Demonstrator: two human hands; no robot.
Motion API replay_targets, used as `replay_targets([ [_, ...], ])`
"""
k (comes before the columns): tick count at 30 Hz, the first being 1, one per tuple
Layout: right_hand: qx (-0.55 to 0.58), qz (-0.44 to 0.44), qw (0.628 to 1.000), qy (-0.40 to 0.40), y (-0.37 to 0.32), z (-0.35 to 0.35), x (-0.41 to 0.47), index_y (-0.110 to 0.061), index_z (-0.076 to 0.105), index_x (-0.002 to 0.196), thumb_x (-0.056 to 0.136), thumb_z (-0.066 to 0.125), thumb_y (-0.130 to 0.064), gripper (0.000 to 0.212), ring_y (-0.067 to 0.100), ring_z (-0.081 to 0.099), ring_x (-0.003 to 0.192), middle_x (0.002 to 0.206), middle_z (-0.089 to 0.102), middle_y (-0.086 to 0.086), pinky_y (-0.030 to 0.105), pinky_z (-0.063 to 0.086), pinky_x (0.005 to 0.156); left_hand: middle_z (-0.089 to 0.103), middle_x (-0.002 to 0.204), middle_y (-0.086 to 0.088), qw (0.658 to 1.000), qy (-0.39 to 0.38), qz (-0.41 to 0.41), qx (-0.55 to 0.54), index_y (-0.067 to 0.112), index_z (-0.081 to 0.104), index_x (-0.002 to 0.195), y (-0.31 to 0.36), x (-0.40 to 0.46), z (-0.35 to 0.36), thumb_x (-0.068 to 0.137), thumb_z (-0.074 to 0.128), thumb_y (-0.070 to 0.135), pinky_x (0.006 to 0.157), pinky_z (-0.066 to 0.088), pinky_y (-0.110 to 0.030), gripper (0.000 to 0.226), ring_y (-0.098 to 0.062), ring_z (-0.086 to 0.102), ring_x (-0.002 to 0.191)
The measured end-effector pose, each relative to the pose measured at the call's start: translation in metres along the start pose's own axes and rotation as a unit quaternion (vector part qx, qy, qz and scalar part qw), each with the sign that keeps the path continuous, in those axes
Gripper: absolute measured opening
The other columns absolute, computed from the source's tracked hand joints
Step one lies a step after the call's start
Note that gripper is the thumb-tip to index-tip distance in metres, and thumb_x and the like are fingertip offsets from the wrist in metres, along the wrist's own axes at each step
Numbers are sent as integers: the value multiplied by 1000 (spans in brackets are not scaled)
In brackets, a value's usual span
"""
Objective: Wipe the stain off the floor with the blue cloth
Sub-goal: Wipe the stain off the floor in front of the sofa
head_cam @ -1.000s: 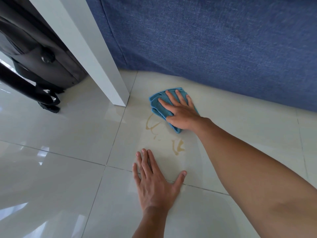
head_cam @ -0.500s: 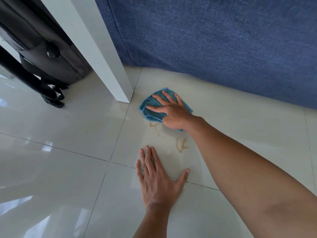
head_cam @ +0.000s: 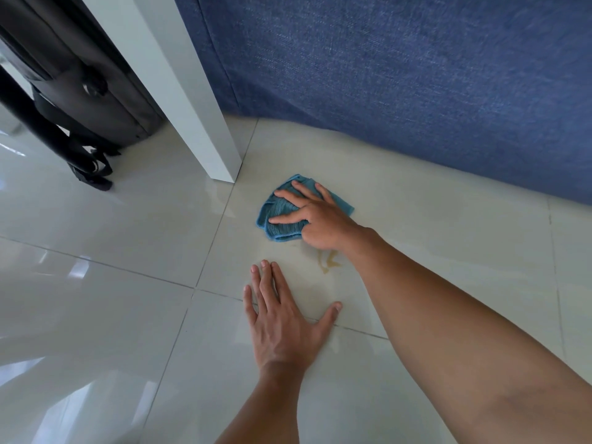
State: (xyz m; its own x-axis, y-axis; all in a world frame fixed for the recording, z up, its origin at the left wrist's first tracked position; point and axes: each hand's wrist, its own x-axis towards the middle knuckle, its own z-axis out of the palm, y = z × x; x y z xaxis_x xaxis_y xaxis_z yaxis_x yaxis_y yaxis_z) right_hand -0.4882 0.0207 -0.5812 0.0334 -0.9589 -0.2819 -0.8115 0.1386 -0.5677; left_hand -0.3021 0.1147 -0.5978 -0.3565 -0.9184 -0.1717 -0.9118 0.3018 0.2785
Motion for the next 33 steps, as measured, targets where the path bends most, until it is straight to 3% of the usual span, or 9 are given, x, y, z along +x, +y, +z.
replay_targets([
  [7, 12, 47, 998, 25, 10, 2, -36, -49, 54, 139, 82, 50, 4, 78, 8, -3, 155, 167, 17, -16, 42, -13, 123, 11, 166, -13, 1000, 4, 3, 0, 3, 10, 157, -1, -2, -1, 72, 36, 92, 125, 5, -47, 126, -23, -7, 155],
  [12, -43, 144, 988, 47, 27, -5, -68, -53, 31, 151, 89, 49, -16, 75, 12, -9, 155, 168, 4, -17, 43, -8, 124, 10, 166, -14, 1000, 3, 6, -4, 3, 7, 157, 0, -2, -2, 72, 36, 91, 125, 5, -47, 126, -24, -7, 154],
  [17, -33, 215, 976, 29, 43, -9, -104, -53, 9, 156, 88, 49, -27, 83, 10, -19, 153, 167, -11, -20, 43, -12, 123, 5, 167, -13, 1000, -9, 3, -7, 5, 2, 158, 0, -5, -4, 68, 31, 96, 125, 0, -46, 131, -23, -11, 154],
  [23, -35, 215, 976, -2, 51, -14, -119, -51, 4, 156, 88, 58, -40, 87, 9, -19, 153, 167, -13, -20, 40, -8, 123, -8, 167, -11, 999, -40, 17, -11, 7, -10, 157, -1, -8, -9, 59, 28, 102, 124, -8, -43, 142, -22, -20, 152],
  [26, -41, 202, 979, -5, 56, -16, -130, -49, 6, 157, 90, 60, -47, 86, 7, -17, 153, 167, -13, -20, 39, -1, 122, -5, 168, -9, 998, -48, 49, -8, 9, -8, 157, -15, -3, -14, 59, 32, 101, 124, -4, -40, 140, -22, -16, 153],
  [29, -71, 185, 980, 19, 61, -7, -150, -47, 5, 158, 91, 56, -59, 85, 7, -15, 153, 167, -13, -18, 39, 1, 121, 2, 167, -8, 997, -33, 69, -6, 11, -2, 157, -30, 3, -19, 60, 40, 99, 124, 3, -39, 139, -22, -5, 154],
  [33, -118, 176, 975, 67, 64, 15, -166, -42, 4, 159, 85, 40, -76, 90, 12, -16, 154, 168, -13, -14, 41, -2, 124, -3, 168, -8, 999, -10, 36, 5, 8, -5, 158, -35, 4, -20, 59, 33, 101, 125, -3, -43, 141, -19, -12, 154],
])
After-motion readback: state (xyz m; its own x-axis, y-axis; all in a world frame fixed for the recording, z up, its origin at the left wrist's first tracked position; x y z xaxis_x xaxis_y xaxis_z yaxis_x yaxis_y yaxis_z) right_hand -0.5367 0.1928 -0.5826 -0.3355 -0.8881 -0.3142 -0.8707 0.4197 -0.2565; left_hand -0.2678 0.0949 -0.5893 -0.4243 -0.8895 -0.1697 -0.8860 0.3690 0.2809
